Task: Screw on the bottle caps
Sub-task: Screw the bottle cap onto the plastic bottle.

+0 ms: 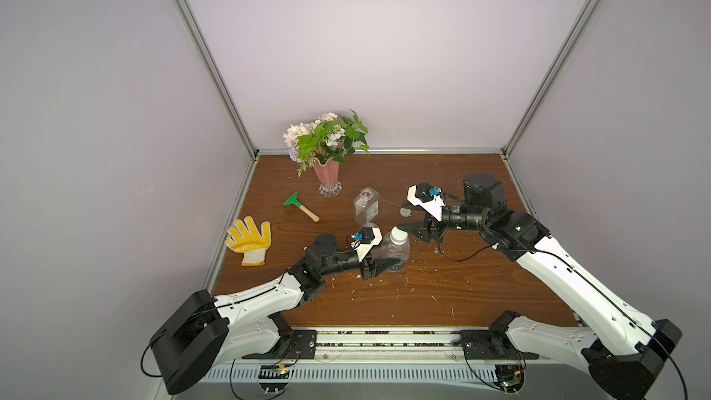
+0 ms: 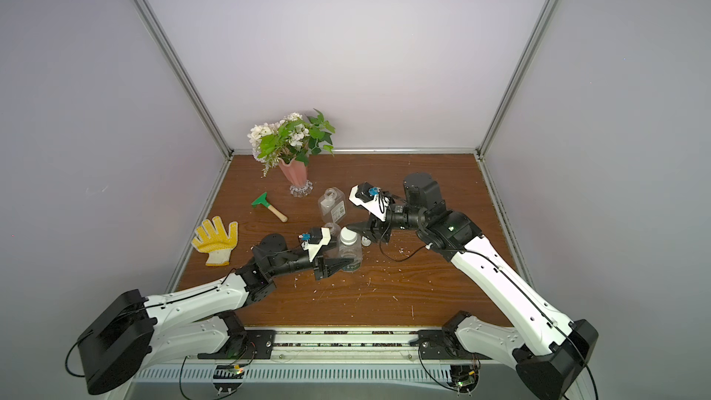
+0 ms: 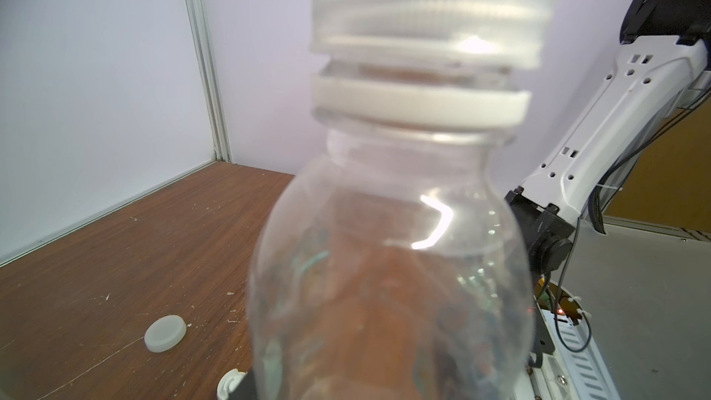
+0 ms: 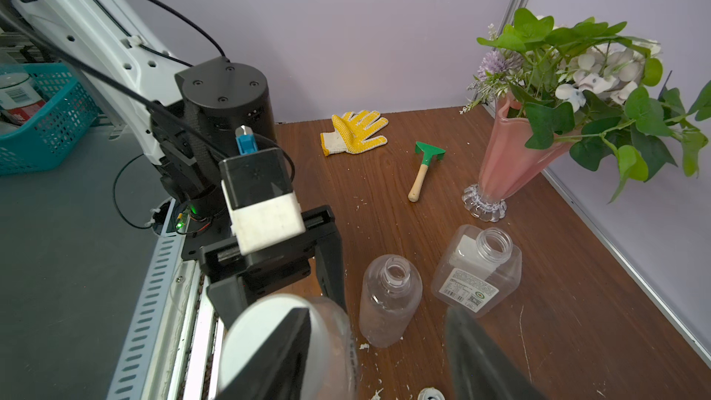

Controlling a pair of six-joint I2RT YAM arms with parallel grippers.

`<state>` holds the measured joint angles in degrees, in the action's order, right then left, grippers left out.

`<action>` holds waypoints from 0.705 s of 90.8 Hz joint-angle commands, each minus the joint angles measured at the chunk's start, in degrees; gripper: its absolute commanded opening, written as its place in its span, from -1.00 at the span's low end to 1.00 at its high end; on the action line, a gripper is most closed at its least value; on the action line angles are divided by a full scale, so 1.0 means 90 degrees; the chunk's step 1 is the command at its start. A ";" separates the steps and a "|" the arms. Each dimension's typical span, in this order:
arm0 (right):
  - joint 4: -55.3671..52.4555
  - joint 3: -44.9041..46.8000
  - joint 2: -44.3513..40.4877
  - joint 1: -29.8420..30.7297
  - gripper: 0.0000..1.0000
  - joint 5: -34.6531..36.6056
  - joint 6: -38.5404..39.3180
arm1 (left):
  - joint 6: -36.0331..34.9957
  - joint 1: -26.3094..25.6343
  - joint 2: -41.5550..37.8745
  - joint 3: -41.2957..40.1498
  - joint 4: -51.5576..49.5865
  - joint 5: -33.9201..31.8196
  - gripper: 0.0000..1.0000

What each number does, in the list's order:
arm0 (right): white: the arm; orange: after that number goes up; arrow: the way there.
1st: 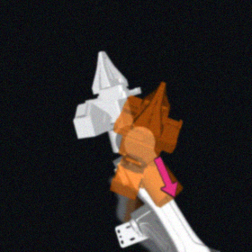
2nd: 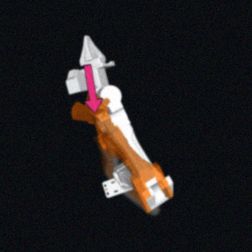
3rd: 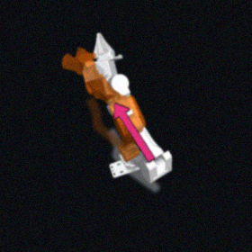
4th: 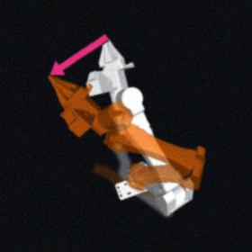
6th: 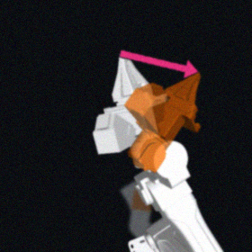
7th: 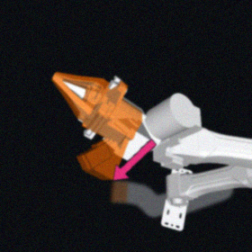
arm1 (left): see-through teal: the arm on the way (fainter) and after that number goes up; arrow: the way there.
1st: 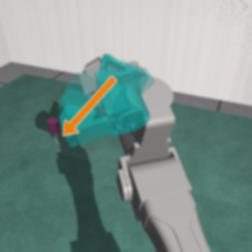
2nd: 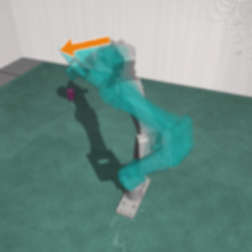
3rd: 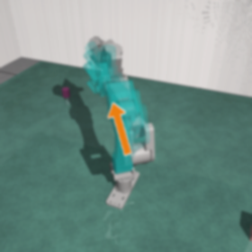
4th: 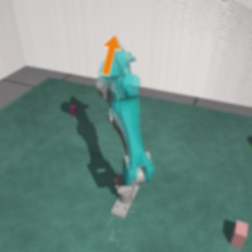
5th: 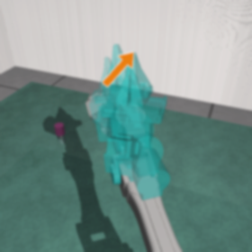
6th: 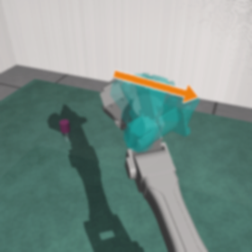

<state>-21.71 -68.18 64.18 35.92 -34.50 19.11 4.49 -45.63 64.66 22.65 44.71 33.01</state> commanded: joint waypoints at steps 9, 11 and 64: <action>0.0093 0.0216 -0.0222 -0.0083 0.24 -0.0171 0.0041 | 0.0027 0.0054 -0.0135 0.0038 0.0408 -0.0026 0.10; 0.0109 0.0248 -0.0238 -0.0089 0.24 -0.0207 0.0051 | 0.0028 0.0051 -0.0139 0.0043 0.0412 -0.0033 0.11; 0.0183 0.0686 -0.0598 -0.0089 0.25 -0.0505 0.0181 | 0.0087 0.0057 -0.0095 0.0032 0.0521 -0.0118 0.11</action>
<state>-18.85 -62.92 59.11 35.16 -37.89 19.73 4.54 -45.63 64.66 22.63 44.73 32.27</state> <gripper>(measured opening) 0.628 0.557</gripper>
